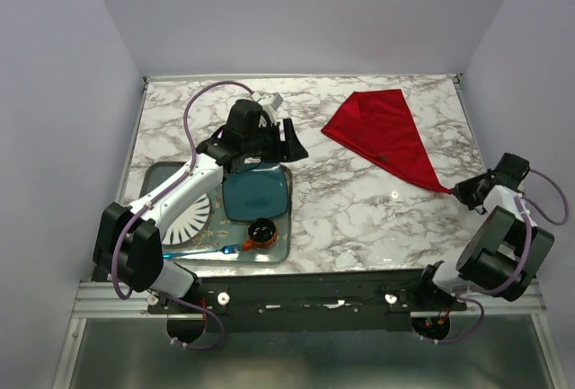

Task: Fold the napkin, place the utensils inside, and roll it up
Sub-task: Fold the napkin

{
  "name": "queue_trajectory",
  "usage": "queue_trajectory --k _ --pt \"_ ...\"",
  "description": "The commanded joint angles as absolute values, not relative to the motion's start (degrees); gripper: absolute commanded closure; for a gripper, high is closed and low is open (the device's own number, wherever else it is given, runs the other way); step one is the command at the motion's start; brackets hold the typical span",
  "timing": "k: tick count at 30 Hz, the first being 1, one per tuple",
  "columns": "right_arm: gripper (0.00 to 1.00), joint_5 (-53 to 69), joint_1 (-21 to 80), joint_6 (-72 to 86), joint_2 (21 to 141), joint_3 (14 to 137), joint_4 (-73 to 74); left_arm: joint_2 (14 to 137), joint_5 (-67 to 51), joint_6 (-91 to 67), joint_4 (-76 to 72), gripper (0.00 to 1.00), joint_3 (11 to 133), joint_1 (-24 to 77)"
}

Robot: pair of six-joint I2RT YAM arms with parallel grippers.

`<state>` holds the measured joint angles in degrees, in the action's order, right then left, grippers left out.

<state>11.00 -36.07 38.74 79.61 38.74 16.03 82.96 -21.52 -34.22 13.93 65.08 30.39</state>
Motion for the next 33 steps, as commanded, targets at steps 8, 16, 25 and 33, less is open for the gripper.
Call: queue_trajectory --k 8,16,25,33 --pt "0.99 12.0 -10.7 20.5 82.5 63.1 16.2 84.2 -22.7 -35.1 11.3 0.26 64.0 30.0" --pt "1.00 10.4 -0.1 14.5 93.1 74.3 17.5 84.4 -21.4 -34.9 11.8 0.26 63.7 30.0" --pt "0.99 11.4 4.8 10.1 102.2 82.4 19.2 84.5 -21.0 -35.0 11.4 0.26 63.5 30.0" --pt "0.99 12.5 8.6 8.6 109.6 90.9 22.3 84.7 -21.1 -35.0 11.2 0.26 63.4 30.0"
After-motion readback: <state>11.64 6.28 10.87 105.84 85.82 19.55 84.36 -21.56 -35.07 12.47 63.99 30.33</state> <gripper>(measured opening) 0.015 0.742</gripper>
